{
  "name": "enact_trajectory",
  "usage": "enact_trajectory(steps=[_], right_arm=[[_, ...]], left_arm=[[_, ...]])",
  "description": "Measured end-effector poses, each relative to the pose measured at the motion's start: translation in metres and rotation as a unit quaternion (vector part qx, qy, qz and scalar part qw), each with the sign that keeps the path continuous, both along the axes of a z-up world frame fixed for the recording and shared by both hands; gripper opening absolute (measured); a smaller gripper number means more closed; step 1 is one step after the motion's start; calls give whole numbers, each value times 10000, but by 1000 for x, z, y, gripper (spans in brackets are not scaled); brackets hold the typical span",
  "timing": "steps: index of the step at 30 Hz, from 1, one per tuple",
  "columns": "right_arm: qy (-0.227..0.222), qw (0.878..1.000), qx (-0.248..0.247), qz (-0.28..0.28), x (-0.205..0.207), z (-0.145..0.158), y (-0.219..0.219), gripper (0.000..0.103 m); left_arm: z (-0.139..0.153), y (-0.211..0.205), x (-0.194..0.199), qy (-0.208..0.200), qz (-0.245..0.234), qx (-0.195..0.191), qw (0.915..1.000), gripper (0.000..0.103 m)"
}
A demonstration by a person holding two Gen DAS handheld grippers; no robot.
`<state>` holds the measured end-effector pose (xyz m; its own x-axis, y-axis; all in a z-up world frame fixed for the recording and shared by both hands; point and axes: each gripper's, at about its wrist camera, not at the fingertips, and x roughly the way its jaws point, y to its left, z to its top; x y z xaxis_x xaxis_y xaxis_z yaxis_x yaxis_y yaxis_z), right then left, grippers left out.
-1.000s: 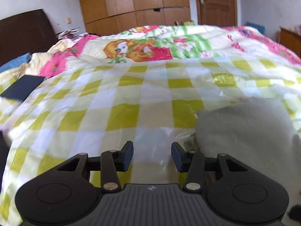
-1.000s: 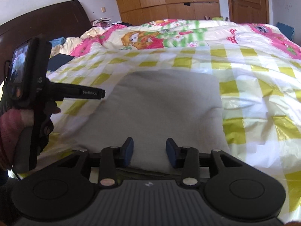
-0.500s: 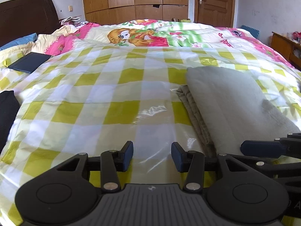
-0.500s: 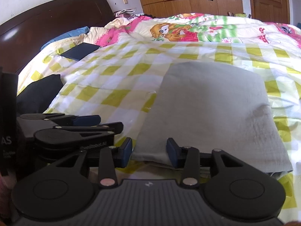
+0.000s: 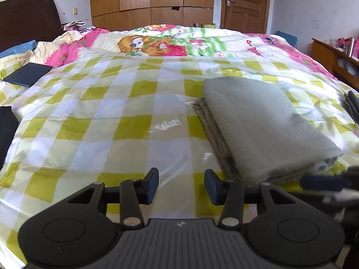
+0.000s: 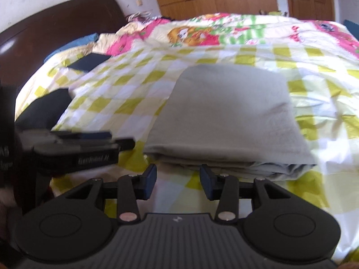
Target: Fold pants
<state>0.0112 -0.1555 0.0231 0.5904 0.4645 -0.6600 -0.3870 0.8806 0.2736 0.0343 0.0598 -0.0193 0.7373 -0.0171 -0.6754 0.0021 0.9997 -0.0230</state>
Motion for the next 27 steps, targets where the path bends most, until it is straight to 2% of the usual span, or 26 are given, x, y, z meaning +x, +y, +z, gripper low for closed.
enact_trajectory(steps=[3,8,14,20,27], right_arm=[[-5,9992,-36,-402,-3,2,-15,45],[77,9977,-54,-667,-10,-1,-30,45],[42,9973,-32,-738,-21,2,-34,47],[30,9966,-23,-826,-31,6,-38,51],[57,9957,-29,-926,-36,8,-41,52]], left_arm=[[1,-8,-6,69,-15,-12,10000,59],[9,-26,-17,27,-137,141,9998,60],[21,-46,-33,-201,-284,407,9986,76],[28,-50,-41,-315,-216,405,9984,95],[26,-57,-44,-299,-277,411,9983,102]])
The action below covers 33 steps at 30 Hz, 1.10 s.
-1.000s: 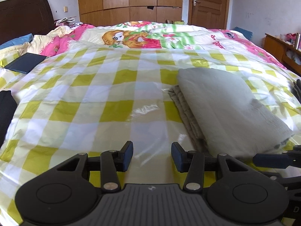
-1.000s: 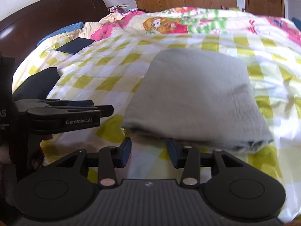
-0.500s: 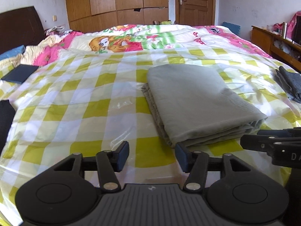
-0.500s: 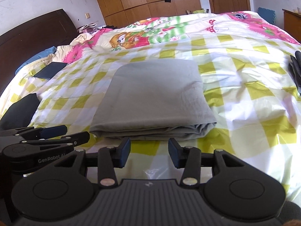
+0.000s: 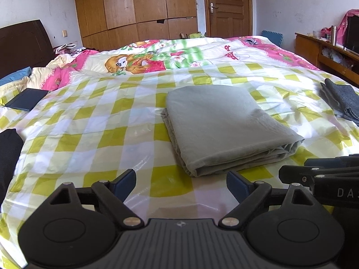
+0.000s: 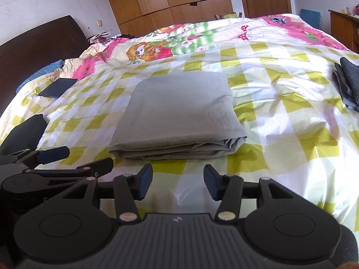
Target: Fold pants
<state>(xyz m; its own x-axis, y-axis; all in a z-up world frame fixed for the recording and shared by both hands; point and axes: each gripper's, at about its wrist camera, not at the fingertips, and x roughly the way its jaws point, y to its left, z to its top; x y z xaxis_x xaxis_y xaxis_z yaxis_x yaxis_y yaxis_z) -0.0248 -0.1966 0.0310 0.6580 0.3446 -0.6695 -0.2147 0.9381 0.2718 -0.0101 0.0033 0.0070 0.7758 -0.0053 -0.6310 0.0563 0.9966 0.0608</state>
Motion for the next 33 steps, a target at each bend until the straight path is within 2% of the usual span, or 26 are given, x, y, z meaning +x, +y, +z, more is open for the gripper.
enact_trajectory(steps=[7,13,26,33], right_arm=[[41,10000,-15,-61,0,-1,-1,56],[83,9999,-48,-74,0,-2,0,56],[135,9998,-79,-112,-1,-3,-1,56],[161,9997,-112,-118,-3,-3,0,56]], left_arm=[[-2,-4,-5,19,-11,3,10000,103],[-2,1,-4,72,77,-219,9997,103],[-3,0,-4,103,110,-176,9997,103],[-6,2,-2,257,163,-233,9993,103]])
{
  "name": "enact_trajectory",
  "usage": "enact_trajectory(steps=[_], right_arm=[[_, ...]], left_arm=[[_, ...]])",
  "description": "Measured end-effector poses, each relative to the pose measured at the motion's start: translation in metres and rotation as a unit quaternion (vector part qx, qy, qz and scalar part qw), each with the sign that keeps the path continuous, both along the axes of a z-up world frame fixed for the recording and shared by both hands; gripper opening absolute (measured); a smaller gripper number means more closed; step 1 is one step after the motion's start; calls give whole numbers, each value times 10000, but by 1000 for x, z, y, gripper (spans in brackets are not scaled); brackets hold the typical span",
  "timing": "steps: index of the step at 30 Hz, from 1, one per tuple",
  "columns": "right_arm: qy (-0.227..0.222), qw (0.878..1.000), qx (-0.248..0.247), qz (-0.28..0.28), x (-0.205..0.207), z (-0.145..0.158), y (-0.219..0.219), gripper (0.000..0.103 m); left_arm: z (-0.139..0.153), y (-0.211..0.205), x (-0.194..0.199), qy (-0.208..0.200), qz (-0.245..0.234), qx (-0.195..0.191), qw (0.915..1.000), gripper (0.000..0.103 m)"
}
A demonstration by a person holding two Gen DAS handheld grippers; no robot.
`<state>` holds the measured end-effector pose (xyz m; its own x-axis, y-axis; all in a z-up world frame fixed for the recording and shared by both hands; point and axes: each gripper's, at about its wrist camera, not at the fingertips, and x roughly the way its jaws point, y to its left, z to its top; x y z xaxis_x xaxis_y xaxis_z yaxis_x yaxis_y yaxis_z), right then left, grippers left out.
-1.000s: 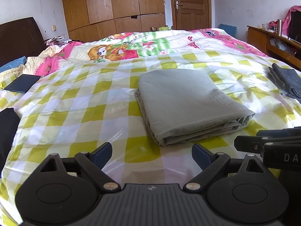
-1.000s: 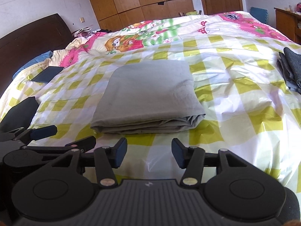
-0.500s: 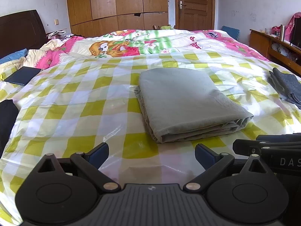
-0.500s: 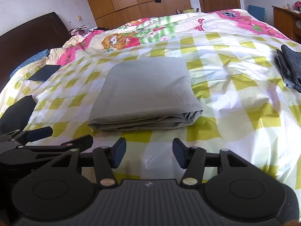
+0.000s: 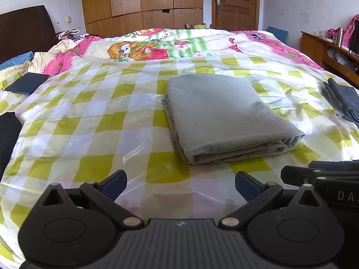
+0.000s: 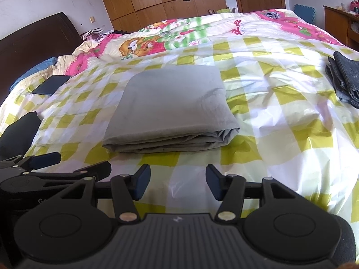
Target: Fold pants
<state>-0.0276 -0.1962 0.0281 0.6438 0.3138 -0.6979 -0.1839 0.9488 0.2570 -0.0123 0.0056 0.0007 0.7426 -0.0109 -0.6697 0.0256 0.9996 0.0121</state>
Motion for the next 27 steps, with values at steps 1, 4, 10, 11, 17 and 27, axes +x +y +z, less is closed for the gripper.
enact_trajectory(steps=[1,4,10,11,17,27], right_arm=[[2,10000,2,-2,0,0,0,56],[11,10000,-23,-26,-2,-1,0,56],[65,9998,-144,-82,-2,-2,1,57],[91,9998,-158,-91,-1,-3,1,57],[126,9997,-178,-102,-1,-3,1,57],[140,9997,-170,-116,-1,-3,1,57]], left_arm=[[0,0,0,2,-3,-2,10000,103],[-1,0,0,26,-21,-39,10000,103],[-1,1,0,62,-28,-103,9999,103],[-1,1,0,67,-27,-113,9999,103],[1,1,-1,26,-37,-143,9999,103],[7,-1,-6,-260,-158,-101,9995,103]])
